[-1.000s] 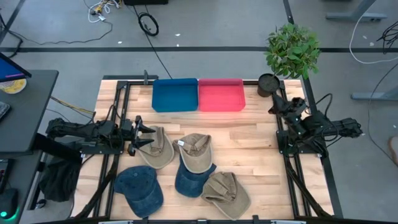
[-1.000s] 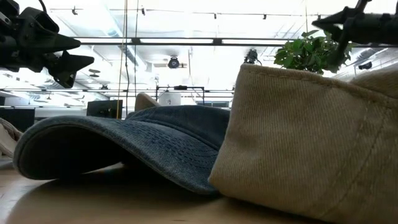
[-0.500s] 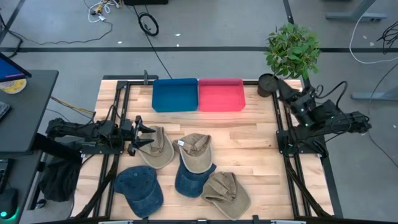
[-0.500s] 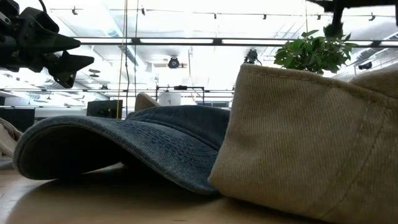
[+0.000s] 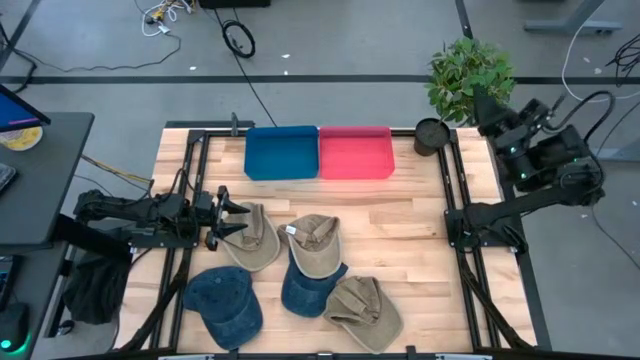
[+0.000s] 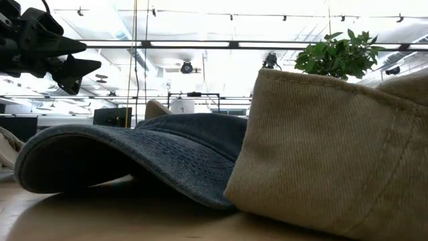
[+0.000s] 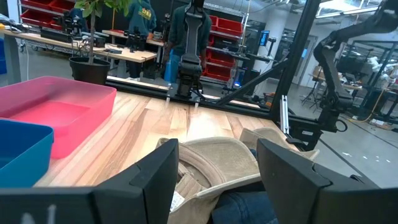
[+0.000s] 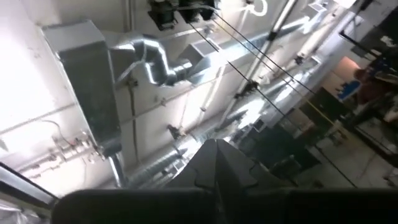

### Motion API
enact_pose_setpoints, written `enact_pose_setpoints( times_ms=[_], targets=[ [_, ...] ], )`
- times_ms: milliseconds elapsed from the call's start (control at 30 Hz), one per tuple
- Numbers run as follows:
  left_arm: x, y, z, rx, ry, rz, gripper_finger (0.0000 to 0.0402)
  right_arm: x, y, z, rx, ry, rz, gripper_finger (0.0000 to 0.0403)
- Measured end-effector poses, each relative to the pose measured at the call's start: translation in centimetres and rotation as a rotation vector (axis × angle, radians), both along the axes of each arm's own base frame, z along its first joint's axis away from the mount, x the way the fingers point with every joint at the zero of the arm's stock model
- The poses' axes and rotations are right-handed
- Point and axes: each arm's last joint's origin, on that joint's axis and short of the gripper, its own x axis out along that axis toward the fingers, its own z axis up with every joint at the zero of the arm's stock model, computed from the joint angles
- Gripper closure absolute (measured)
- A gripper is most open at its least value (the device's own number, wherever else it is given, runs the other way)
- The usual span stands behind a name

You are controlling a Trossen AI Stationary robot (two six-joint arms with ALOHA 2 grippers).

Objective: Pick & Place hat
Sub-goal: Put the top right brown cap into the red bin

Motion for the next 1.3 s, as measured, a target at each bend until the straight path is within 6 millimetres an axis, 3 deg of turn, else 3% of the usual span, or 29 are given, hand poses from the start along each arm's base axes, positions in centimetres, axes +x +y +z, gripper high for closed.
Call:
enact_pose_setpoints(
  times_ms=[133, 333, 600, 933, 1133, 1300],
  targets=[
    [0.0, 0.0, 0.0, 0.000, 0.000, 0.000, 0.0181, 1.2, 0.3, 1.5, -0.069, -0.017, 0.029, 0.0392],
    [0.0, 0.0, 0.0, 0.000, -0.001, 0.000, 0.0181, 3.4, 1.0, 1.6, -0.212, -0.011, 0.128, 0.0392],
    [0.0, 0.0, 0.0, 0.000, 0.000, 0.000, 0.0181, 4.6, 1.7, 2.7, -0.407, 0.043, 0.175, 0.0392],
    [0.0, 0.0, 0.0, -0.001, 0.000, 0.000, 0.0181, 5.1, 1.9, 8.1, -0.436, 0.466, 0.188, 0.0392],
    [0.0, 0.0, 0.0, 0.000, 0.000, 0.000, 0.0181, 6.2, 2.0, 8.1, -0.397, 0.727, 0.223, 0.0392],
    [0.0, 0.0, 0.0, 0.000, -0.001, 0.000, 0.0181, 8.7, 3.0, 6.3, -0.377, 0.948, 0.308, 0.0392]
  ],
)
